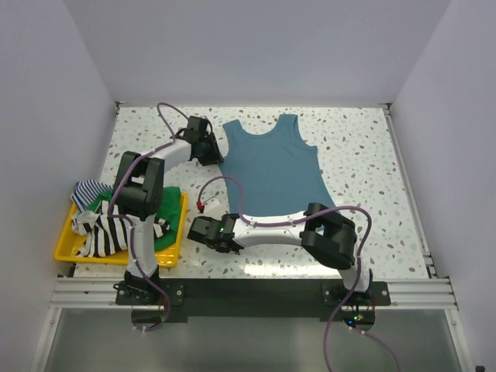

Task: Fold and stack the tank tops
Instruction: Fold the tank top

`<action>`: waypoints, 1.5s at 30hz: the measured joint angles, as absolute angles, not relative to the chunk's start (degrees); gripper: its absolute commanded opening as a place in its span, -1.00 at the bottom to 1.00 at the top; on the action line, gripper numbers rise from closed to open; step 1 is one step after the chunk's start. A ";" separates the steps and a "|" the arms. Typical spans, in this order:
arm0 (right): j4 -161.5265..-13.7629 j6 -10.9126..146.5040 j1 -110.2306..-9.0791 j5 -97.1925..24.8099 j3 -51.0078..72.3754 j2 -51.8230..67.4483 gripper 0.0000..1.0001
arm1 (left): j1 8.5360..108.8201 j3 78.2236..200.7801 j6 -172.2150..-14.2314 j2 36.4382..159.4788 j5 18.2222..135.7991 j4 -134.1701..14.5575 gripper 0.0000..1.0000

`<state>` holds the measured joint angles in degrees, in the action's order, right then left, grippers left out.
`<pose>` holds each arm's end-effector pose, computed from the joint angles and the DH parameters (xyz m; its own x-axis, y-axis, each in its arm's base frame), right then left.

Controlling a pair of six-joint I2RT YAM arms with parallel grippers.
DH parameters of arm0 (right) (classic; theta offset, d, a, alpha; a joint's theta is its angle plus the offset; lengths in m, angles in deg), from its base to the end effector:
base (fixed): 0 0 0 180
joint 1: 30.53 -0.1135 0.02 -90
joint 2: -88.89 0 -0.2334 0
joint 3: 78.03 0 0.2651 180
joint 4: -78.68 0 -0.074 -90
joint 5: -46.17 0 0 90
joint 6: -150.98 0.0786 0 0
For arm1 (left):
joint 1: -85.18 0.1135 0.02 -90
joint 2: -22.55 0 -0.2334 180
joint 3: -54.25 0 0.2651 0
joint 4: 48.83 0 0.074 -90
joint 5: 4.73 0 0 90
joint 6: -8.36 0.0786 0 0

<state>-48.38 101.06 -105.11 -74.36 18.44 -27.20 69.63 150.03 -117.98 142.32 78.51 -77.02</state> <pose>0.1488 0.3893 0.0989 -0.7027 -0.4617 -0.5414 -0.4410 0.8797 -0.1779 0.4516 -0.1353 0.0882 -0.8120 -0.3849 -0.4388 -0.1805 0.8805 -0.4383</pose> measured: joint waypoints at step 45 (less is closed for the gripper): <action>-60.23 102.24 -100.00 -65.94 4.17 -15.16 -1.00 | 69.06 151.10 -118.70 142.43 79.99 -77.24 -1.00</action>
